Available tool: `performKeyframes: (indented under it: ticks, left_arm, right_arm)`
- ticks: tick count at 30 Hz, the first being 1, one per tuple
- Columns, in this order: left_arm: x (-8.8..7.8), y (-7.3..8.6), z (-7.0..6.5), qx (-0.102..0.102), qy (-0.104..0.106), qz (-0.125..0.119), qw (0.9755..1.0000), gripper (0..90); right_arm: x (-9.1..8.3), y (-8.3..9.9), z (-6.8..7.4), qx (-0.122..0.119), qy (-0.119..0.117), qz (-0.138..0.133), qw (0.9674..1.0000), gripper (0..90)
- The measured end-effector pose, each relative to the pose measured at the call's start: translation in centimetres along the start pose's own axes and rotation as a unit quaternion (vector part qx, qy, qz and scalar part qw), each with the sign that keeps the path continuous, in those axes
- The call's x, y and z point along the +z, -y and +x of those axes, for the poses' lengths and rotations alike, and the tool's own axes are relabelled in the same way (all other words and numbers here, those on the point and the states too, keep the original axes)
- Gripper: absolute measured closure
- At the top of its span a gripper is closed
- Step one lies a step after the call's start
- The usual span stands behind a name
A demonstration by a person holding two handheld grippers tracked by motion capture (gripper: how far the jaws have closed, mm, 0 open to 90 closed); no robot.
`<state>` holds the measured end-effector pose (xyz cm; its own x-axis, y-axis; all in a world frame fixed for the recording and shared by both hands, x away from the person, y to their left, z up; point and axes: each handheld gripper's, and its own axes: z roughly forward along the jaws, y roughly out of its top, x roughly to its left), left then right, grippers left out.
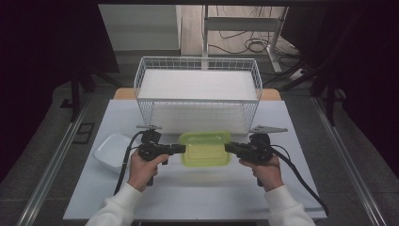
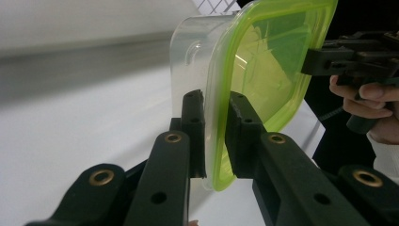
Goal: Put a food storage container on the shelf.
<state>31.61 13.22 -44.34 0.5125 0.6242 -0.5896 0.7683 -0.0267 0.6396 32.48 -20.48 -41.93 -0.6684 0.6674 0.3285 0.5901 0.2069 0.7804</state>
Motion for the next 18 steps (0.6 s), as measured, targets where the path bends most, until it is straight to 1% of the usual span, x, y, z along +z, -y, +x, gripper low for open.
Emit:
performKeyframes:
  ticks: [4,6,7,9,13,18]
  left_arm:
    - [-0.6,-1.0,-0.6,0.006,0.002,-0.007,1.0000,79.4]
    - [-1.0,-1.7,-0.9,0.016,-0.001,-0.009,0.9998,79.4]
    - [-1.1,-1.9,-1.0,0.017,-0.001,-0.012,0.9998,79.4]
    - [-1.4,-2.3,-1.2,0.021,-0.002,-0.014,0.9997,79.4]
    - [-2.0,-3.3,-1.8,0.029,-0.004,-0.024,0.9993,79.4]
    - [-2.5,-4.1,-2.2,0.034,-0.004,-0.032,0.9989,79.3]
  right_arm:
    - [-0.7,-1.0,0.3,-0.007,0.000,-0.014,0.9999,77.4]
    - [-1.0,-1.4,0.4,-0.010,0.000,-0.019,0.9998,77.4]
    - [-1.2,-2.0,0.6,-0.016,0.001,-0.024,0.9996,77.3]
    - [-1.3,-2.1,0.7,-0.017,0.001,-0.026,0.9995,77.3]
    - [-1.7,-3.2,0.8,-0.027,0.001,-0.036,0.9990,77.3]
    - [-2.1,-4.0,1.1,-0.030,-0.002,-0.045,0.9985,77.3]
